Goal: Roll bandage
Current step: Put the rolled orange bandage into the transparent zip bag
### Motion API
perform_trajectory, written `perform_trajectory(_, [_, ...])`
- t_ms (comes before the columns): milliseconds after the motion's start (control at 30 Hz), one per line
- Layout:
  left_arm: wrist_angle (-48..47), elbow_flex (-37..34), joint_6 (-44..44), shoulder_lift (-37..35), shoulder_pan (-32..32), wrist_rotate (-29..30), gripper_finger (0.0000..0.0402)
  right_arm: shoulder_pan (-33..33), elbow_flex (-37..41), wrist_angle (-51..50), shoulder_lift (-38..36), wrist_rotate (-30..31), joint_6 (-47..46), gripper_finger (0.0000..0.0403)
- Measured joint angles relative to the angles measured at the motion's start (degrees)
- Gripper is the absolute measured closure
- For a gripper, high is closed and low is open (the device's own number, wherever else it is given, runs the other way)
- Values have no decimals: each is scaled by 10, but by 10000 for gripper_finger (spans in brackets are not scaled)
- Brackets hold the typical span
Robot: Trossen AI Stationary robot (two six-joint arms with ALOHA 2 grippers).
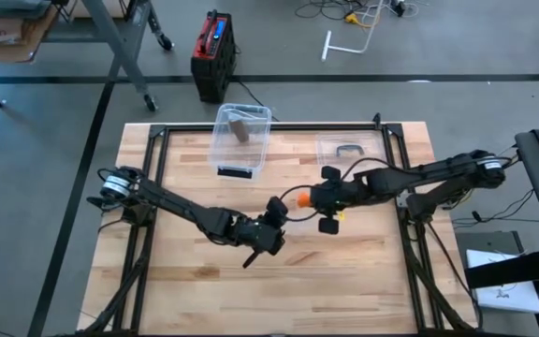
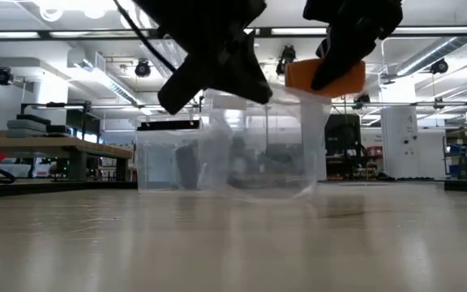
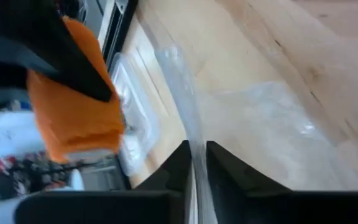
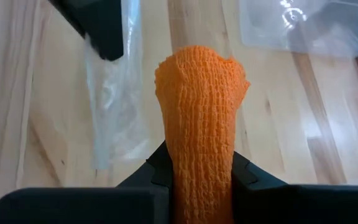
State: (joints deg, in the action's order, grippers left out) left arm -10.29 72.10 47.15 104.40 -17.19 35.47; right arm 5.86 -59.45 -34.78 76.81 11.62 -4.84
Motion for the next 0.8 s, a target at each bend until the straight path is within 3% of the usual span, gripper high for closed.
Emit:
perform_trajectory(367, [29,-60,-173,0,-1,-5,279,0,20,30,2,0,-16,346])
perform_trajectory(667, [38,-106,-215,0,7,3,297,1,20,42,1,0,-19,347])
perform_trajectory(800, [37,-107,-285,-3,21,50,307,6,21,38,1,1,-27,341])
